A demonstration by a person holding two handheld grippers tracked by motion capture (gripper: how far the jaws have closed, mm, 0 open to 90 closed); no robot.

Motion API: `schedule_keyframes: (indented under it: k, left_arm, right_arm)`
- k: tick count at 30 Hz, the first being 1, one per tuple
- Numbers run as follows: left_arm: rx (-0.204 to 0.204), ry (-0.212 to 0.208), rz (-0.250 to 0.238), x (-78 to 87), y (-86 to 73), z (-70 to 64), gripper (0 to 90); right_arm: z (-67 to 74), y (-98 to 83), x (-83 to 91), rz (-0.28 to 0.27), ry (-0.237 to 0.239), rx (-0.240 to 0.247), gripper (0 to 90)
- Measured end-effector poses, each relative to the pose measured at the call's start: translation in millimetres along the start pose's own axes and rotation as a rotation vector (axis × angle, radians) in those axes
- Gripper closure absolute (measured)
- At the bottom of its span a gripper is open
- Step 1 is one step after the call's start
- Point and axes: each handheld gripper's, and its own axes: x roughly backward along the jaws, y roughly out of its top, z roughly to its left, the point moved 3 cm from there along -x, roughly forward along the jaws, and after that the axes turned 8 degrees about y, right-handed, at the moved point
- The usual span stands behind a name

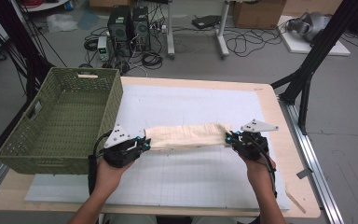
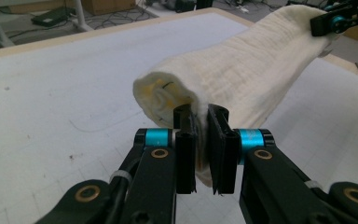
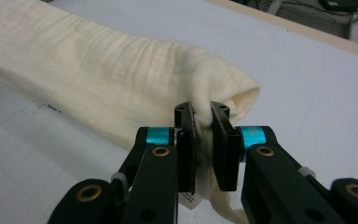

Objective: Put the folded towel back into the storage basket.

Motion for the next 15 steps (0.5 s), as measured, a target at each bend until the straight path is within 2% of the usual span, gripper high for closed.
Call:
schedule_keyframes:
  k: [8,15]
  left_arm:
    - [-0.005,0.025,-0.052,17.1,17.8,2.9,81.8]
    - [0.008,0.055,-0.082,30.4,25.7,13.4,81.8]
  right_arm:
    - [-2.3,27.8,-7.2,-0.022,-0.004,0.032,82.0]
    - [3.2,47.8,-16.2,-0.027,0.009,0.065,82.0]
